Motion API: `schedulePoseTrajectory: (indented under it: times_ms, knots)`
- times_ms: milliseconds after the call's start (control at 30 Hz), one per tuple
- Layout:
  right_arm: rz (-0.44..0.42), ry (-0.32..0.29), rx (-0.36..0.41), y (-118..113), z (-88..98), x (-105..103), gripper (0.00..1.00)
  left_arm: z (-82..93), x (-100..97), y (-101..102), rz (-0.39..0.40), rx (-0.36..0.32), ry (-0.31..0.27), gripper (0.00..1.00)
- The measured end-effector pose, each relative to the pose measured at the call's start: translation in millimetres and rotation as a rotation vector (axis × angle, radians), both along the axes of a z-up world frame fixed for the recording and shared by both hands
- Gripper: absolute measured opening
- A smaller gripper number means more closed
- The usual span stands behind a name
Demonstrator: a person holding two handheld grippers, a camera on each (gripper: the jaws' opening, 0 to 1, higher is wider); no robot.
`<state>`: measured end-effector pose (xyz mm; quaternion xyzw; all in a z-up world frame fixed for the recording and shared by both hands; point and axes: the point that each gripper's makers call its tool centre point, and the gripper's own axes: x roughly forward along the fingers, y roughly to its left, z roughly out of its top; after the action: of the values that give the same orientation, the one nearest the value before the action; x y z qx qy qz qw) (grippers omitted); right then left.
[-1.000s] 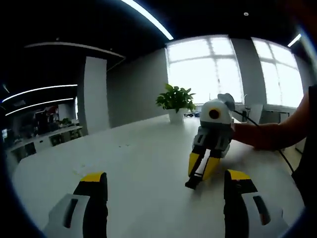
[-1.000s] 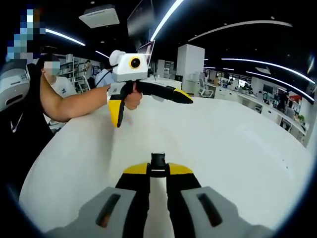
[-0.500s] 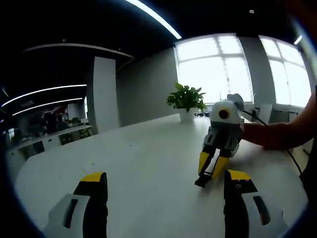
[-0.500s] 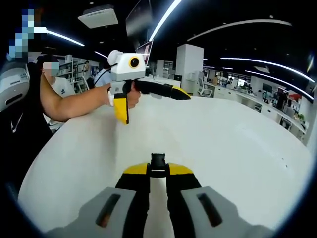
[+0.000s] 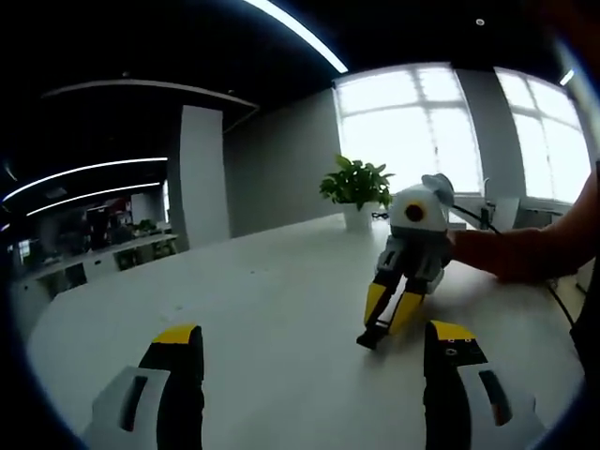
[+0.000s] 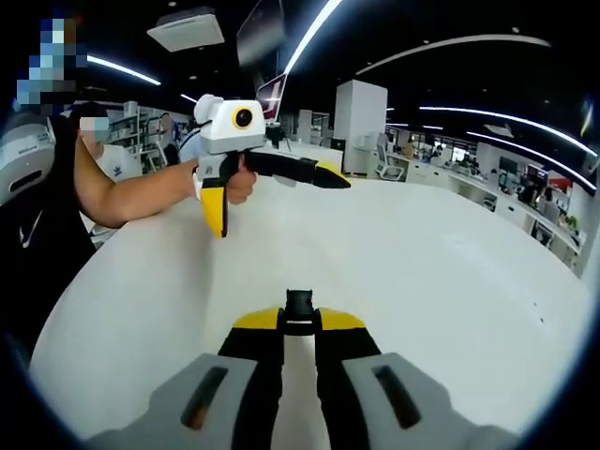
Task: Snap the two parts of the plastic buckle together until the buckle closes and remains connected.
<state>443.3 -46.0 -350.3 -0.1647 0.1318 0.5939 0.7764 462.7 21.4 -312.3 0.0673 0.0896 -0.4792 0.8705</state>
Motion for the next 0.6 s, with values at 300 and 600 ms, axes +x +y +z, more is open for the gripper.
schedulePoseTrajectory:
  times_ms: [300,600]
  knots:
    - [-0.006,0.009,-0.008,-4,-4.7,3,0.10,-0.7,2.9,2,0.011,-0.005,0.011,0.99]
    - [-0.021,0.006,-0.007,-5,-2.7,13,0.10,-3.6,2.7,2,0.009,0.018,0.005,0.99]
